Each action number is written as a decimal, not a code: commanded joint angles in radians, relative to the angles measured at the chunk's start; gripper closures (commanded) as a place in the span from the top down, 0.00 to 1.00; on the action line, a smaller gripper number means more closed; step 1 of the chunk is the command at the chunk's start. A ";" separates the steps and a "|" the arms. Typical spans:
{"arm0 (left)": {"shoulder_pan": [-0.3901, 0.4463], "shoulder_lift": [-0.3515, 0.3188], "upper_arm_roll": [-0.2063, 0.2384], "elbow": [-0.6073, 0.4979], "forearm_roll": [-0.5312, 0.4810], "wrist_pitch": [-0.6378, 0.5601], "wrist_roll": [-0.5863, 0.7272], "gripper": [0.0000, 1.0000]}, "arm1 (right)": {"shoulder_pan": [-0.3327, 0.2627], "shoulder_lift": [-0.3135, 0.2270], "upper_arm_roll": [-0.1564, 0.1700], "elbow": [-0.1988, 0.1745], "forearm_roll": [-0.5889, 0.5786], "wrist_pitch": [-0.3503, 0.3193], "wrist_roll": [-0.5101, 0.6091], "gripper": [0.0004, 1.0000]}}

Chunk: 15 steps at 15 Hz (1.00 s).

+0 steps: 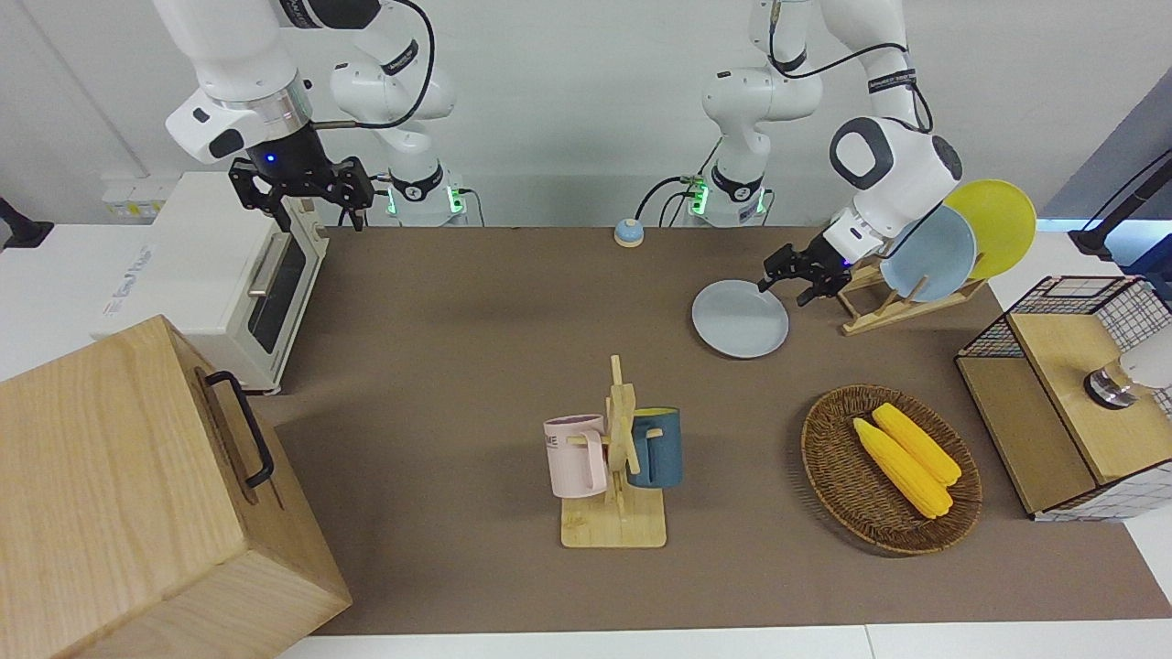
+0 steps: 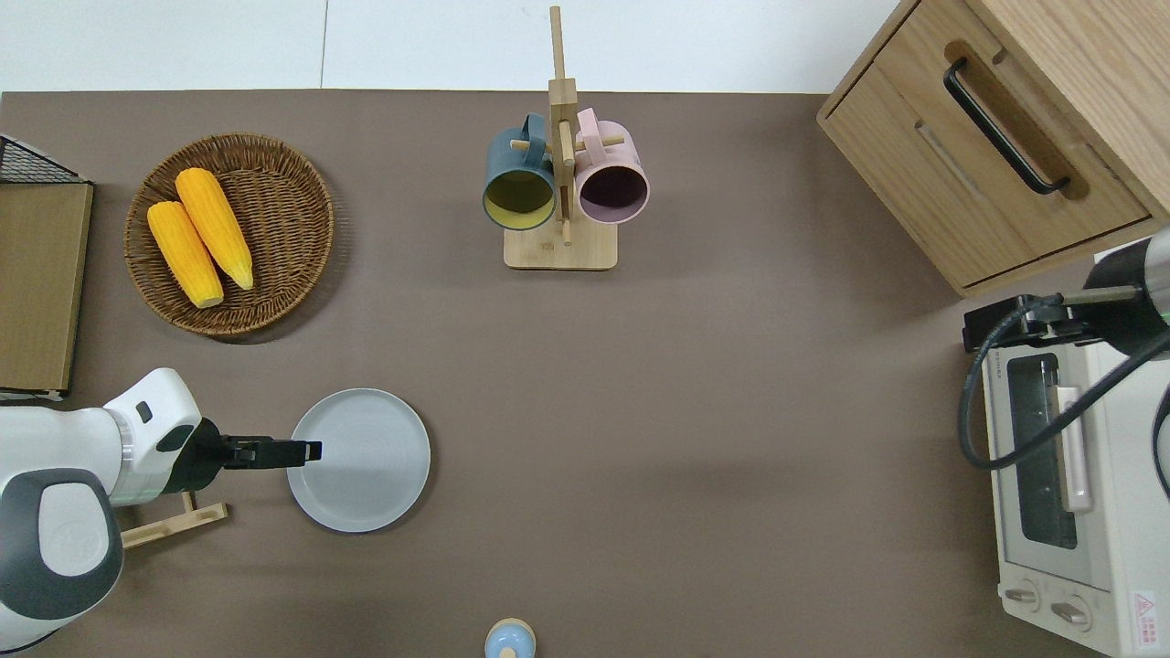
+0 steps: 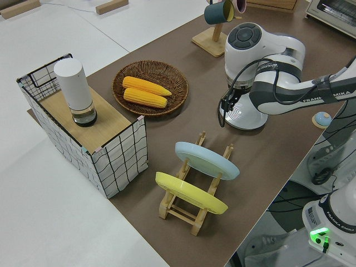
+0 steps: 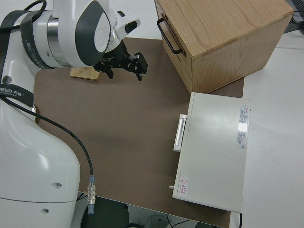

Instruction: Pick gray plate from low plate rack and place it on table with left arm

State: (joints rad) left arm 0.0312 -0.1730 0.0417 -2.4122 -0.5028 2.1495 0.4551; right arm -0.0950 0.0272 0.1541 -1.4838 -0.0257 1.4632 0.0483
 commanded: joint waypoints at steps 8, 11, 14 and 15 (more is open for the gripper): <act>-0.013 -0.083 -0.060 0.142 0.254 -0.115 -0.251 1.00 | 0.005 0.002 -0.004 0.005 0.003 -0.006 0.004 0.98; -0.011 -0.077 -0.060 0.250 0.282 -0.221 -0.323 1.00 | 0.005 0.002 -0.004 0.005 0.003 -0.006 0.004 0.98; -0.013 -0.076 -0.071 0.339 0.341 -0.298 -0.400 1.00 | 0.005 0.002 -0.004 0.005 0.003 -0.006 0.004 0.98; -0.013 -0.074 -0.074 0.369 0.368 -0.319 -0.429 1.00 | 0.005 0.002 -0.004 0.005 0.003 -0.006 0.004 0.98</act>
State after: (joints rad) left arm 0.0304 -0.2610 -0.0286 -2.1261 -0.2030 1.8996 0.1100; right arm -0.0950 0.0272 0.1541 -1.4838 -0.0257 1.4632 0.0483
